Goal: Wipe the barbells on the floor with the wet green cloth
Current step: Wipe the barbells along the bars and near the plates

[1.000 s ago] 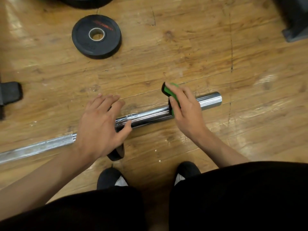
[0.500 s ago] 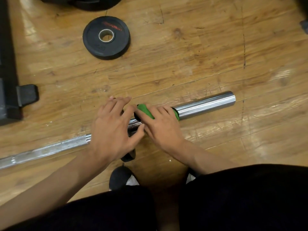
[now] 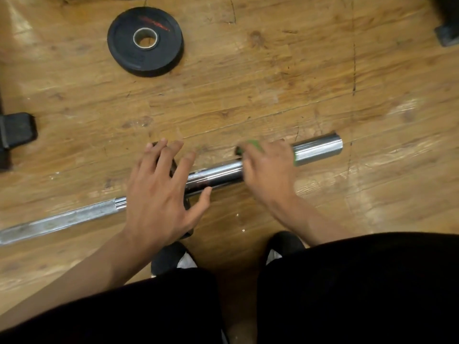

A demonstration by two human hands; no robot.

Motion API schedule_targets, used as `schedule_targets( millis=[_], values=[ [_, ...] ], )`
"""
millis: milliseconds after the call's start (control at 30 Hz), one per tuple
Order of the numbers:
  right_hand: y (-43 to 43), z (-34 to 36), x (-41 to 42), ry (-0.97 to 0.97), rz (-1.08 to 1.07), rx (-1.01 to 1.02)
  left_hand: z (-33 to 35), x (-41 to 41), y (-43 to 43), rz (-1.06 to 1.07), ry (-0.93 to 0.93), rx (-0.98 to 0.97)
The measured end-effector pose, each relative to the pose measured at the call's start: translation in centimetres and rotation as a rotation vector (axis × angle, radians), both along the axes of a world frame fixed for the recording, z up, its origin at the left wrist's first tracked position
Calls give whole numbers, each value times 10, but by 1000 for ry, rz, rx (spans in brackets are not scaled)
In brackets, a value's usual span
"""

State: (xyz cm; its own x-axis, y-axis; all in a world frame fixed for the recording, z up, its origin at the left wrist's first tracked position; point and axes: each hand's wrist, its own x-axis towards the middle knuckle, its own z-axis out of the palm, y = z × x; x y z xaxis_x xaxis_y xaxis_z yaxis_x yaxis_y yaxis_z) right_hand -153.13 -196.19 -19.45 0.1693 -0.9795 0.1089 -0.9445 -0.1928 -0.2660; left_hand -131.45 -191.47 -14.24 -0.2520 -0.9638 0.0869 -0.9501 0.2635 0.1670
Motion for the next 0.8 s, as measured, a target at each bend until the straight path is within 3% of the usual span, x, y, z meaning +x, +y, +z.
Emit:
schedule_targets(
  millis=[100,167,267,400,567,800],
  values=[
    [12,2,43,104,345,27,-1,2,5,-28,-12,-21],
    [3,2,32,113,461,21,-1,3,5,-36,-23,-29],
    [-11,1,-25,21,339,-35,-1,4,3,-45,-30,-27],
    [-29,-7,-115,46,108,-99,0,3,0,-22,-37,-11],
    [-27,-16,-83,-68,-255,-143,0,-2,-9,13,-20,4],
    [6,-12,37,-7,220,-125,4,7,-31,11,2,108]
  ],
)
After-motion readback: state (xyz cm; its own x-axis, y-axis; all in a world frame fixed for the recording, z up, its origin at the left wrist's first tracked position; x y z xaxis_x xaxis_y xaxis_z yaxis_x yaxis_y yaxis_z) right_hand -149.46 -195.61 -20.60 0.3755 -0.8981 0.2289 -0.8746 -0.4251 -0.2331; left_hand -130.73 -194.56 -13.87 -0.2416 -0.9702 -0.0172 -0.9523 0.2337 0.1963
